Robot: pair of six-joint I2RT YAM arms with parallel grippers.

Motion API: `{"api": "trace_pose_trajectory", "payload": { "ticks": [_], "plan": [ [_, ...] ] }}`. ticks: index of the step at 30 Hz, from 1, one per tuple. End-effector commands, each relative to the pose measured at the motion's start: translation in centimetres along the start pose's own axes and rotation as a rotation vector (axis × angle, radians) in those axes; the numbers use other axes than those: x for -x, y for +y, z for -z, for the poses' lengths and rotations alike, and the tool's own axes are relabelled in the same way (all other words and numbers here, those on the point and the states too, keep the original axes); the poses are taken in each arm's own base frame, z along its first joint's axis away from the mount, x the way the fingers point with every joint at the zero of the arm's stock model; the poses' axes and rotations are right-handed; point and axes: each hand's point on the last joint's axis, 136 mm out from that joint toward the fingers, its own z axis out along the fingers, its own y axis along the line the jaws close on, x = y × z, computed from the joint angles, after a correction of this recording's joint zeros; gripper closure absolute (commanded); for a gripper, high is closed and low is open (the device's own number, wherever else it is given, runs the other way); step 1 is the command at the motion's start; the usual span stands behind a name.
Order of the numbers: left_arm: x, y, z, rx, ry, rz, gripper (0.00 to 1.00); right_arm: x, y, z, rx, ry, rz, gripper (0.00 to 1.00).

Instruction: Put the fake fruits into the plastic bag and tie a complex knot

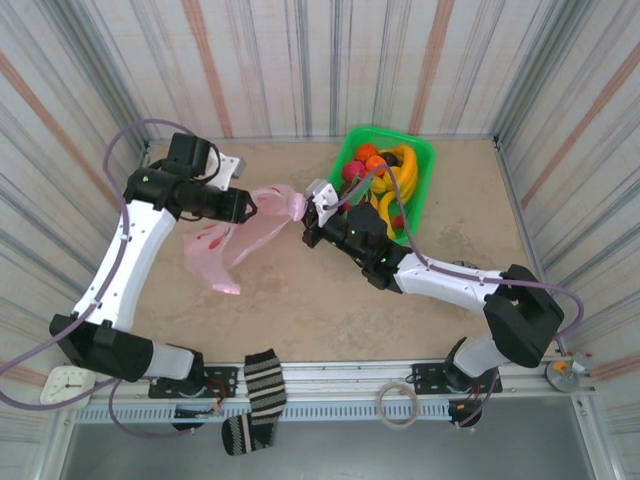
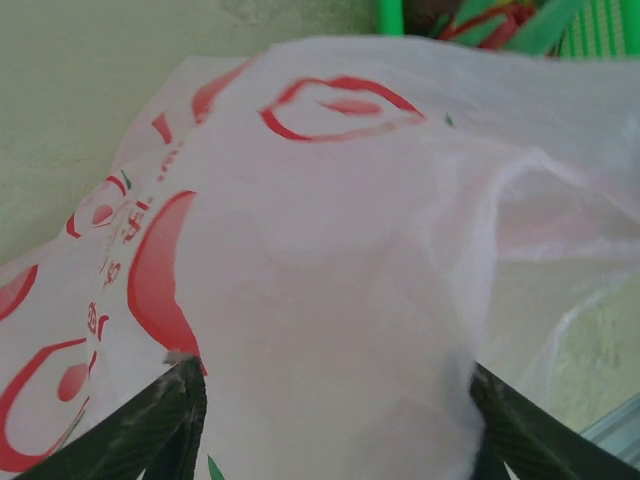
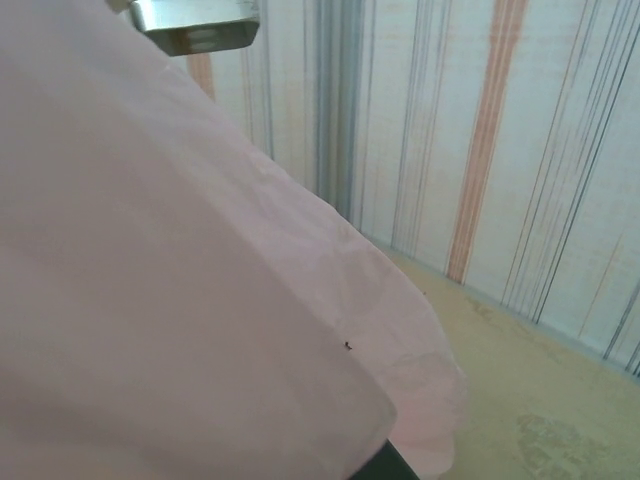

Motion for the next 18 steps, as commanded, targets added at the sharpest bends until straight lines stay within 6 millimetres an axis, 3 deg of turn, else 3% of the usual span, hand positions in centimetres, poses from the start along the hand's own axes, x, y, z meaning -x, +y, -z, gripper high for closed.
{"api": "trace_pose_trajectory", "payload": {
  "ticks": [1,4,9,13,16,18],
  "plan": [
    [-0.6,-1.1,1.2,0.035,-0.042,-0.132,0.26,1.2,0.1,0.0,-0.011,-0.003,-0.051,1.0],
    [-1.3,-0.5,0.8,0.1,-0.027,-0.14,0.23,1.1,0.4,-0.2,-0.006,0.002,-0.052,1.0],
    [-2.4,2.4,0.6,0.317,0.002,-0.155,0.22,1.3,0.5,-0.2,-0.006,-0.002,-0.062,1.0],
    [-2.6,1.7,-0.4,0.276,0.001,-0.186,0.23,1.6,0.5,-0.1,-0.006,-0.004,-0.081,1.0],
    [-1.9,2.2,-0.6,0.317,-0.028,-0.222,0.27,1.6,0.1,0.1,-0.001,0.001,-0.127,1.0],
    [-0.9,2.7,-0.3,0.356,-0.064,-0.233,0.38,1.7,-0.5,0.4,0.002,0.001,-0.18,1.0]
  ]
}}
